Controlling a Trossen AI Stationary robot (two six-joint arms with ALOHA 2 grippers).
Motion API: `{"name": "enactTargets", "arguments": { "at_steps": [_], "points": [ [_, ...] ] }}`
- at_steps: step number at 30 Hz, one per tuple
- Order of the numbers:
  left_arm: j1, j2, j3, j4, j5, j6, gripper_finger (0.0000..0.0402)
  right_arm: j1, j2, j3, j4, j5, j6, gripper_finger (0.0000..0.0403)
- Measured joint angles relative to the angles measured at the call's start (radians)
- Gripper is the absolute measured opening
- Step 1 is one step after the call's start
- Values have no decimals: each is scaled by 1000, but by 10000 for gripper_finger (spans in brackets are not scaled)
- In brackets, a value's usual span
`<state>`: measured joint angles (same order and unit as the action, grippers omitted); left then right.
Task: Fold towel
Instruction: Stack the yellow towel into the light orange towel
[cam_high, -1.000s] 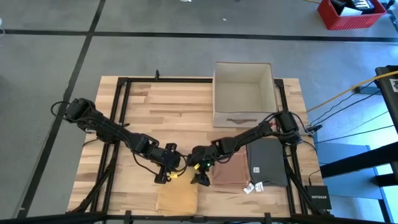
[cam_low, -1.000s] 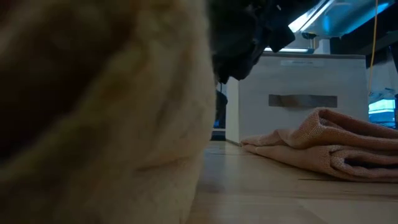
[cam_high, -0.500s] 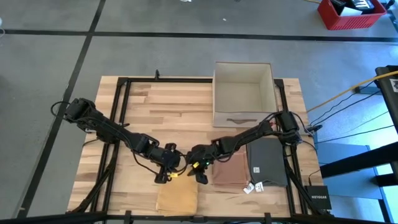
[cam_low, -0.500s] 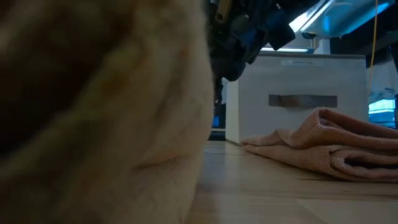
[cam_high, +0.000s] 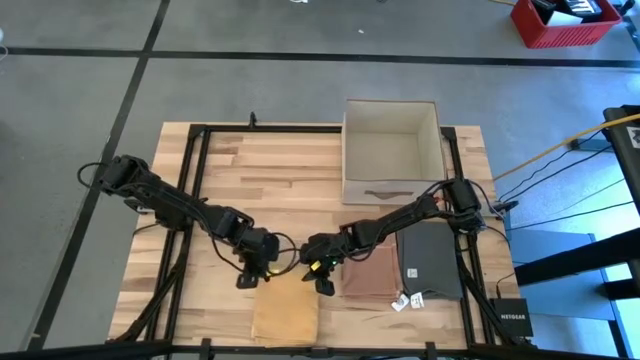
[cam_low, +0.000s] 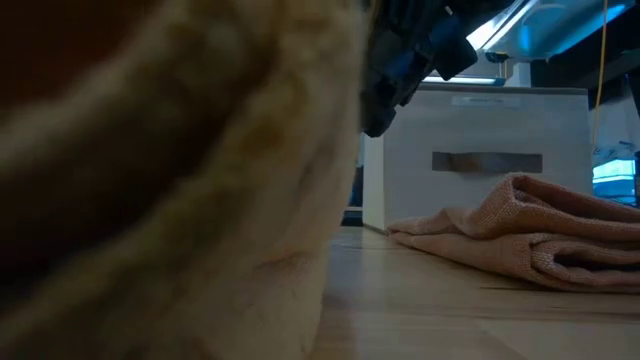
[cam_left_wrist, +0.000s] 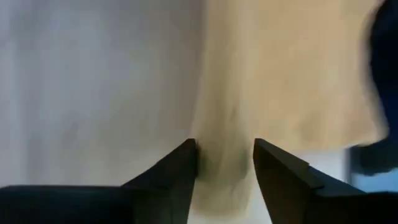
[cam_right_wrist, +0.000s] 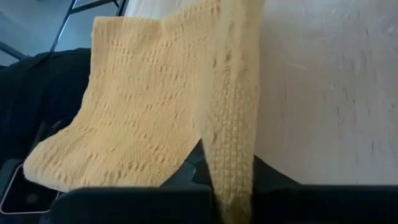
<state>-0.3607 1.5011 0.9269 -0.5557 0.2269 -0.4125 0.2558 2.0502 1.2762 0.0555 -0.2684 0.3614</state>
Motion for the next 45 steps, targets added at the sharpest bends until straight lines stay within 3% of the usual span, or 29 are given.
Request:
{"name": "enactTargets", "arguments": {
  "at_steps": [5, 15, 18, 22, 25, 34, 39, 45],
  "points": [
    [-11, -9, -40, -53, -43, -11, 161, 0, 0, 0, -2, 0, 0, 27],
    [-13, -7, -86, 115, -41, 5, 156, 0, 0, 0, -4, 13, -1, 24],
    [-18, -7, -86, 111, -18, 5, 124, 0, 0, 0, -5, 18, -11, 19],
    [-19, -7, -86, 101, -12, 3, 50, 6, -8, 0, -17, 60, -45, 13],
    [-17, -7, -83, 104, -15, -5, 15, 15, -32, 17, -101, 118, -52, 17],
    [-34, -7, 53, 86, -127, 29, 17, 116, -139, 137, -456, 355, -78, 15],
    [-53, -7, 143, 139, -204, 76, 15, 205, -184, 163, -575, 476, 14, 15],
    [-74, 3, 173, 238, -208, 102, 23, 307, -239, 171, -623, 578, 144, 17]
  ]
}}
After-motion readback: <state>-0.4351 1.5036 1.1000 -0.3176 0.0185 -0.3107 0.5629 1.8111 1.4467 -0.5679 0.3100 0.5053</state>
